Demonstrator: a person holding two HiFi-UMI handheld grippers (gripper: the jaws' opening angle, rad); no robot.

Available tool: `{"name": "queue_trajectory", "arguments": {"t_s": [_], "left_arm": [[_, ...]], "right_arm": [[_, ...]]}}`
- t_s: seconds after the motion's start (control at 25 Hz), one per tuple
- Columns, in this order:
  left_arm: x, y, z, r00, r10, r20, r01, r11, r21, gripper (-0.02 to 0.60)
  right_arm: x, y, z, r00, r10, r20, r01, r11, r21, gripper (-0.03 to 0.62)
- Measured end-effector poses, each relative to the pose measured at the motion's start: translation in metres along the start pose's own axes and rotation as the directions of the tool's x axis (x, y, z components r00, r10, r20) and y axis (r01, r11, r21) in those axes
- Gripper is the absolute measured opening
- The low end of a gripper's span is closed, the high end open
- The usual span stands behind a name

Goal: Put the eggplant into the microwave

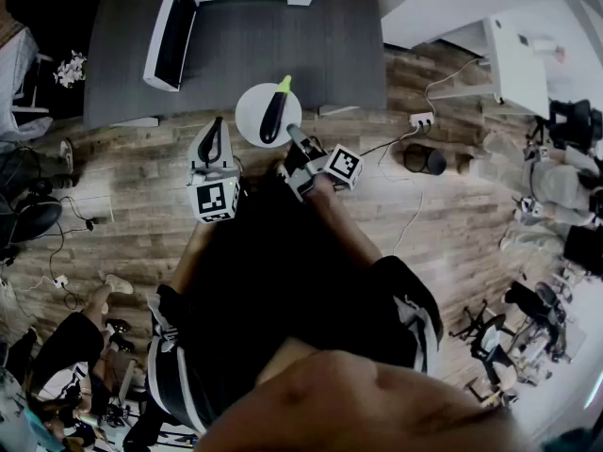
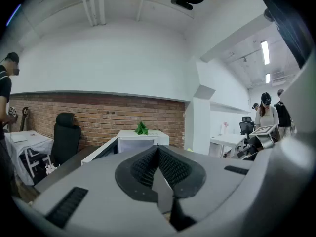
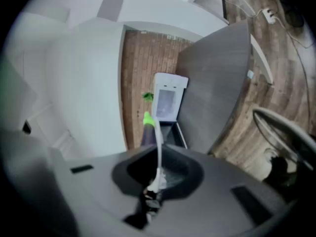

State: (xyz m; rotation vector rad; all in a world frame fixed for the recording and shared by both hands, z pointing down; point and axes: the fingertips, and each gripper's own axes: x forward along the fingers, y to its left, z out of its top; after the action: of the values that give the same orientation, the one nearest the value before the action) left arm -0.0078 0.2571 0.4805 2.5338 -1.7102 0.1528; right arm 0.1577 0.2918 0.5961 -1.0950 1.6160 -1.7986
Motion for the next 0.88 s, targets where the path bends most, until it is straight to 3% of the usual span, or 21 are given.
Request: {"name": "queue_trajectory", "arguments": {"t_s": [0.56, 0.88], "left_arm": [[0.001, 0.0, 0.007, 1.0, -0.013, 0.003, 0.013, 1.0, -0.006, 0.037], [0.001, 0.029, 0.004, 1.0, -0.028, 0.012, 0.028, 1.0, -0.006, 0.037]], "right_arm": [[0.001, 0.009, -0.001, 1.0, 0.0, 0.001, 0.0, 1.0, -0.005, 0.04], [0.023, 0.012, -0.017, 1.0, 0.014, 0.02, -0.014, 1.0, 0.007, 0.04]]}}
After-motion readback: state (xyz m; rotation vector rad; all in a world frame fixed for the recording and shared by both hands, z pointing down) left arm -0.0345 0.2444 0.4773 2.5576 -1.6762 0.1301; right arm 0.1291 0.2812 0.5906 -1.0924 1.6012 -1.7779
